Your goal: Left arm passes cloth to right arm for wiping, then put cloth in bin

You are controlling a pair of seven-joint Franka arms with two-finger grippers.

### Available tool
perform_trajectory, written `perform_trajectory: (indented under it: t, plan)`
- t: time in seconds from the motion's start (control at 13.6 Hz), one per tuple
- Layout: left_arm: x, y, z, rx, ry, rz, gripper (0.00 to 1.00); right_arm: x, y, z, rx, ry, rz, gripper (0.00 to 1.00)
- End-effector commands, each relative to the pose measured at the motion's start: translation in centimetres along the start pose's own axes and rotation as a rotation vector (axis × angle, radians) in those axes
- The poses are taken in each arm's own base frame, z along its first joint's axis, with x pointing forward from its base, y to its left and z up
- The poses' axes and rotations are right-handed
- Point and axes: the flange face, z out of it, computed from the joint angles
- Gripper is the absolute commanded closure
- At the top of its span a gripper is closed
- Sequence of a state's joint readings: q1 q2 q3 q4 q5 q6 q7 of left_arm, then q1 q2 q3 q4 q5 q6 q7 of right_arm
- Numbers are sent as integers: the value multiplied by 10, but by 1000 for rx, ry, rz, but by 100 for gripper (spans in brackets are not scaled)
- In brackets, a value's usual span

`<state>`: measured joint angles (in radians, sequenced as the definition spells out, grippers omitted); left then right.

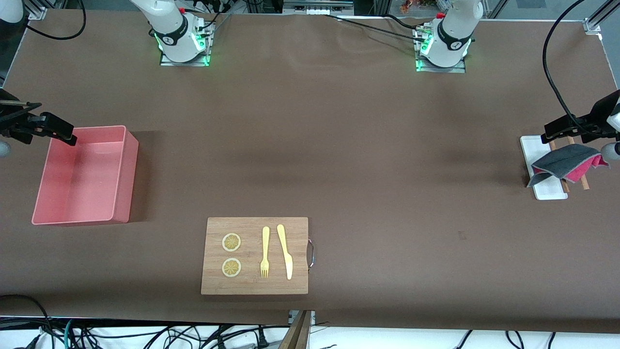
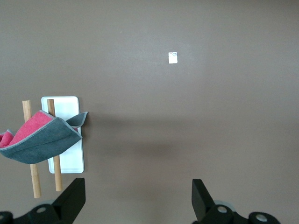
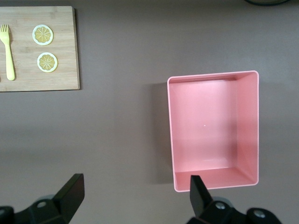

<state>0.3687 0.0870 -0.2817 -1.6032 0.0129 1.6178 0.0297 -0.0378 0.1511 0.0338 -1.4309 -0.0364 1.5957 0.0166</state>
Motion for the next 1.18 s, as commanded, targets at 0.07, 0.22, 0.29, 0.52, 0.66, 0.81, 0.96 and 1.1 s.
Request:
perform_trajectory:
  t: [0.07, 0.22, 0.29, 0.52, 0.66, 0.81, 0.96, 1.1]
  plan:
    - [0, 0, -1, -1, 11, 16, 0, 1, 2, -4, 9, 9, 1, 0]
    - [1, 1, -5, 1, 22, 17, 0, 1, 2, -4, 12, 7, 3, 0]
    - [1, 0, -5, 7, 23, 18, 0, 1, 2, -4, 12, 7, 3, 0]
    - [-1, 3, -8, 33, 28, 27, 0, 1, 2, -4, 12, 7, 3, 0]
    - [-1, 3, -8, 33, 28, 28, 0, 1, 3, -3, 9, 6, 4, 0]
    - [-1, 1, -9, 48, 34, 29, 0, 5, 1, 4, 2, -2, -2, 0]
    - [-1, 7, -7, 50, 34, 40, 0, 13, 2, 5, 4, 40, -1, 0]
    - [0, 10, -9, 60, 39, 45, 0, 13, 5, 4, 6, 46, 4, 0]
